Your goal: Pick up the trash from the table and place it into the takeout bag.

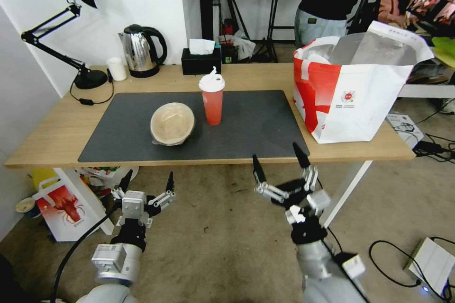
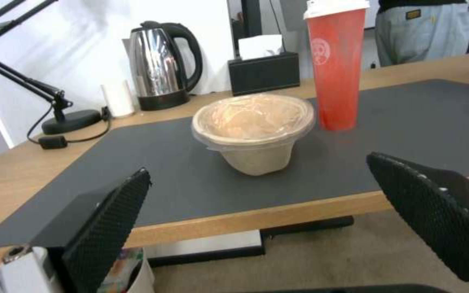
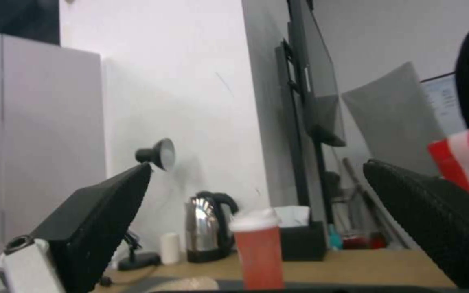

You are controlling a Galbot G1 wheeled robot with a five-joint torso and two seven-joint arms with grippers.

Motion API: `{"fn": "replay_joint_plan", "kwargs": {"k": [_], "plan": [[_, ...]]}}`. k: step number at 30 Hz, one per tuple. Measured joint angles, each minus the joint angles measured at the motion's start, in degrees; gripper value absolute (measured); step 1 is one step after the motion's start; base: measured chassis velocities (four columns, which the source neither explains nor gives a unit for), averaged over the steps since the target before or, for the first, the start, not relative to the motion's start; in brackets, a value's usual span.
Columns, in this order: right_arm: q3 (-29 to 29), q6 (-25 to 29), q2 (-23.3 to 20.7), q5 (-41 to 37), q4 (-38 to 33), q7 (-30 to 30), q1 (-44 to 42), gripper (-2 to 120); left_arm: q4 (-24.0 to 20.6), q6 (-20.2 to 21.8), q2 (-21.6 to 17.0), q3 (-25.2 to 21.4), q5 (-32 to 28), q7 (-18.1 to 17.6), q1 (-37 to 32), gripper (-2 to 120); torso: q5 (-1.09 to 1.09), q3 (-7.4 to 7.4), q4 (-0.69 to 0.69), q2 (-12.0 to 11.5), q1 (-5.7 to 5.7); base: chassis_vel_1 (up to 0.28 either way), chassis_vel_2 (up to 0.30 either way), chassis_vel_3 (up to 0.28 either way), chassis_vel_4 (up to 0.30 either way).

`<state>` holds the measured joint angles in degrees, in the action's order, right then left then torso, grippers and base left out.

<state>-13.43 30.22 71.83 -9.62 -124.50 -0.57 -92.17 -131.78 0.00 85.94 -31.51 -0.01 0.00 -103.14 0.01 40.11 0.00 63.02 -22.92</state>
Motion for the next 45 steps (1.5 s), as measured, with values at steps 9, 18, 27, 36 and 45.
{"fn": "replay_joint_plan", "kwargs": {"k": [9,18,27,36,45], "plan": [[1.8,-11.1,-11.5,-21.3,-2.6,1.5,16.3,100,0.0,0.0,0.0,0.0,0.0,0.0,0.0,100,-0.01,0.0,0.0,0.0,-0.01,0.0,0.0,0.0,0.0],[6.9,-17.2,-17.9,-29.2,2.9,1.5,28.0,100,0.0,0.0,0.0,0.0,0.0,0.0,0.0,100,0.0,0.01,-0.01,0.0,-0.01,0.0,0.0,0.0,0.0],[15.5,-23.3,-22.4,-35.1,7.1,-0.7,40.2,100,0.0,0.0,0.0,0.0,0.0,0.0,0.0,100,-0.01,0.01,0.0,0.0,-0.01,0.0,0.0,0.0,0.0],[21.9,-29.6,-22.6,-40.9,11.5,-3.4,49.0,100,0.0,0.0,0.0,0.0,0.0,0.0,0.0,100,-0.01,0.0,0.0,0.0,0.0,0.0,0.0,0.0,0.0],[24.8,-31.1,-23.2,-42.6,13.3,-3.2,52.4,100,0.0,0.0,0.0,0.0,0.0,0.0,0.0,100,0.0,0.0,0.0,0.0,0.0,0.0,0.0,0.0,0.0]]}}
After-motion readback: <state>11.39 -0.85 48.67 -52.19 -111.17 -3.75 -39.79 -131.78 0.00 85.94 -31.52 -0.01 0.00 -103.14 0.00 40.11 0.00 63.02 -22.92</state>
